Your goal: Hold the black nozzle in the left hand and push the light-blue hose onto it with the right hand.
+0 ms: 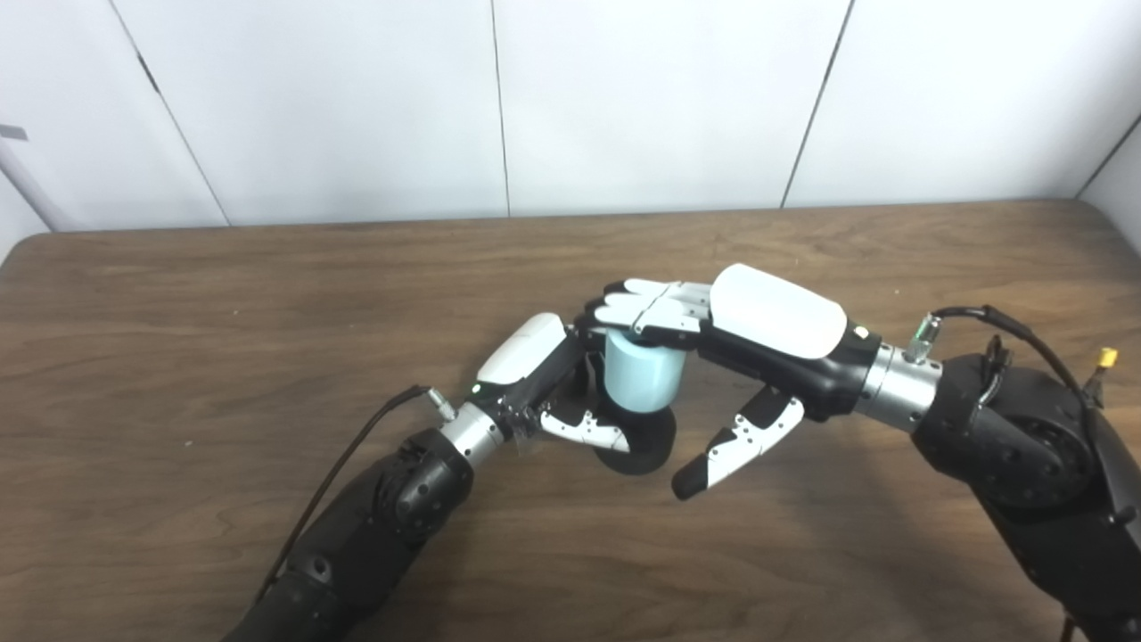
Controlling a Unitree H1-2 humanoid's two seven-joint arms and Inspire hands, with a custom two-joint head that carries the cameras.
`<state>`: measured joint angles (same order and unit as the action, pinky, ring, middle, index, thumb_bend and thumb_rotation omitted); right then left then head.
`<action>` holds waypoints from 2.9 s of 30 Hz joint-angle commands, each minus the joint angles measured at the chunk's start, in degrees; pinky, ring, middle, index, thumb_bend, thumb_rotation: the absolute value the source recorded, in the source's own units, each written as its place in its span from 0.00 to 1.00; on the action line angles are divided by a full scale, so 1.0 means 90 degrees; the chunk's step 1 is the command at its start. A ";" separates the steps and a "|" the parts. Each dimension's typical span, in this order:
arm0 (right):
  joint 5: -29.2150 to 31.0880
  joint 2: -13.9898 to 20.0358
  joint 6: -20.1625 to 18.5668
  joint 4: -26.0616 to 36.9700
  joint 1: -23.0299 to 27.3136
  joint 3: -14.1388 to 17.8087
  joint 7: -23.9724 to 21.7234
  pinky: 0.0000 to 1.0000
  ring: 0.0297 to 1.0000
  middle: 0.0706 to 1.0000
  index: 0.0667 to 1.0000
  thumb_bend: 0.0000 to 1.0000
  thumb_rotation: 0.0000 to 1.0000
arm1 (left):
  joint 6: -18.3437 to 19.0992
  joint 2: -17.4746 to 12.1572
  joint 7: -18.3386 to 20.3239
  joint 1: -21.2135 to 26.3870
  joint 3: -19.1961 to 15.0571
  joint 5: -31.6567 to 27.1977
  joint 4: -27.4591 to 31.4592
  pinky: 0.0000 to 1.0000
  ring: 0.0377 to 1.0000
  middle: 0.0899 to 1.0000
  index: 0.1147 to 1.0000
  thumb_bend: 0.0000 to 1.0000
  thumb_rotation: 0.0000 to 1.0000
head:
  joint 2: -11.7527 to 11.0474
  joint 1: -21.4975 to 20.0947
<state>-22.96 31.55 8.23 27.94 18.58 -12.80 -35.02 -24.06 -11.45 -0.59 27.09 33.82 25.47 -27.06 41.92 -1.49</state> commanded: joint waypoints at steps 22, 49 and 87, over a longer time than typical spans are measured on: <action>-0.0908 0.0528 -0.0613 0.0119 0.0063 -0.0781 -0.0660 0.86 0.92 0.88 0.83 0.80 0.87 | 0.0521 -0.0200 0.0684 -0.0888 0.0385 0.0471 -0.0606 0.39 0.40 0.44 0.44 0.50 0.00 | 0.0105 -0.0018; -0.1099 0.0329 -0.1064 -0.0077 -0.0265 -0.1164 -0.0772 0.91 1.00 0.98 0.95 0.88 0.91 | 0.0557 -0.0228 0.0732 -0.0914 0.0374 0.0469 -0.0510 0.38 0.39 0.44 0.44 0.50 0.00 | 0.0193 0.0007; 0.0463 -0.0929 -0.1911 -0.0124 -0.0235 0.0477 0.1088 0.77 1.00 1.00 1.00 0.83 0.43 | 0.0537 -0.0241 0.0714 -0.0907 0.0368 0.0489 -0.0561 0.39 0.40 0.44 0.44 0.50 0.00 | 0.0153 0.0024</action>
<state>-22.16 23.24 -7.09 27.06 14.39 -12.29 -28.65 -23.93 -12.11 -0.45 26.52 33.45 25.49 -26.22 43.24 -1.23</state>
